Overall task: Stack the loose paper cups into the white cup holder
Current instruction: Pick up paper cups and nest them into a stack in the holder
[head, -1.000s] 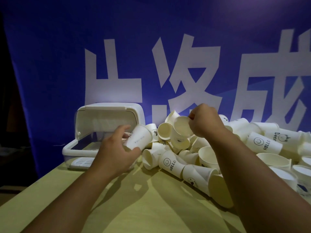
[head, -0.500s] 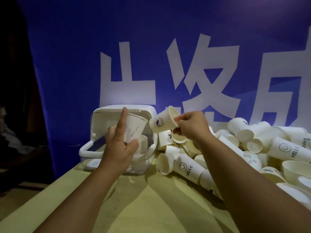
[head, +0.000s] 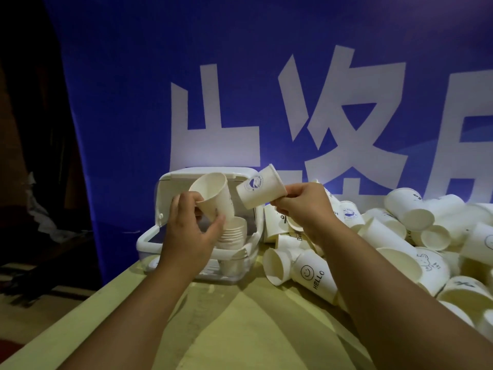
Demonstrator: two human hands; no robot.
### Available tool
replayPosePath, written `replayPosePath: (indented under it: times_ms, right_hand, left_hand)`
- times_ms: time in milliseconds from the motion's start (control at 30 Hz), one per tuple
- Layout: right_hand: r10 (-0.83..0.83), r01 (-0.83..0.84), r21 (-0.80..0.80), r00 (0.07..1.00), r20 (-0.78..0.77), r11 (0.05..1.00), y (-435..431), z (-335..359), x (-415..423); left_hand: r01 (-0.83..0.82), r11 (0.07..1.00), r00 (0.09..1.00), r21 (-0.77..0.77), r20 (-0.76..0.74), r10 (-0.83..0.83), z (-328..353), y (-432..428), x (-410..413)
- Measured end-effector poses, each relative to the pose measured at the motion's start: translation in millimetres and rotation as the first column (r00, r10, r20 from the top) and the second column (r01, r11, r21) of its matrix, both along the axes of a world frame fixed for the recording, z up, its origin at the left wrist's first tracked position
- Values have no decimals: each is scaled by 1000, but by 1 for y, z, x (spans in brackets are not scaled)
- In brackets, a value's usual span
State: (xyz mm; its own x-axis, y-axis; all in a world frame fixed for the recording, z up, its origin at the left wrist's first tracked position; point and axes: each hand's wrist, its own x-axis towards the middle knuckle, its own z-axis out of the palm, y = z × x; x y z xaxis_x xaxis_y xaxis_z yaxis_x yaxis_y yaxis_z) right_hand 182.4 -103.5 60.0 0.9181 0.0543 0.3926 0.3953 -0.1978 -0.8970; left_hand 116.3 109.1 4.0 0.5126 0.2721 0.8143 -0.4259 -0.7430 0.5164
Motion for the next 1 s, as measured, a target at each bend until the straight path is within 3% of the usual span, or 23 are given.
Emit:
replayPosePath:
  times_ms: [133, 267, 433, 533, 667, 767, 867, 1000]
  right_hand:
    - [-43, 43, 7, 999, 33, 999, 0, -1, 4]
    - [-127, 130, -29, 988, 90, 991, 2, -2, 7]
    - [-216, 220, -12, 966, 144, 975, -1, -1, 9]
    - [-265, 285, -49, 932, 245, 957, 2, 0, 7]
    - [-205, 267, -143, 915, 347, 953, 9, -2, 1]
    - [-169, 279, -239, 902, 396, 930, 15, -3, -3]
    - [-112, 293, -374, 893, 436, 880, 22, -4, -7]
    - [-21, 300, -442, 846, 534, 846, 33, -8, -16]
  left_hand:
    - [-107, 992, 994, 72, 37, 104, 0, 2, 3]
    - [-117, 988, 992, 105, -37, 122, -4, 0, 5]
    - [-109, 979, 994, 172, -2, 111, -4, 2, 6]
    - [-162, 952, 976, 260, -97, 193, -4, 0, 8]
    - [-200, 889, 927, 413, -215, 309, -3, -3, 10]
    - [-91, 863, 893, 497, -342, 292, -9, -2, 13]
    - [82, 945, 879, 316, -469, 80, -13, -4, 13]
    - [57, 993, 914, 106, -407, -9, -9, -10, 10]
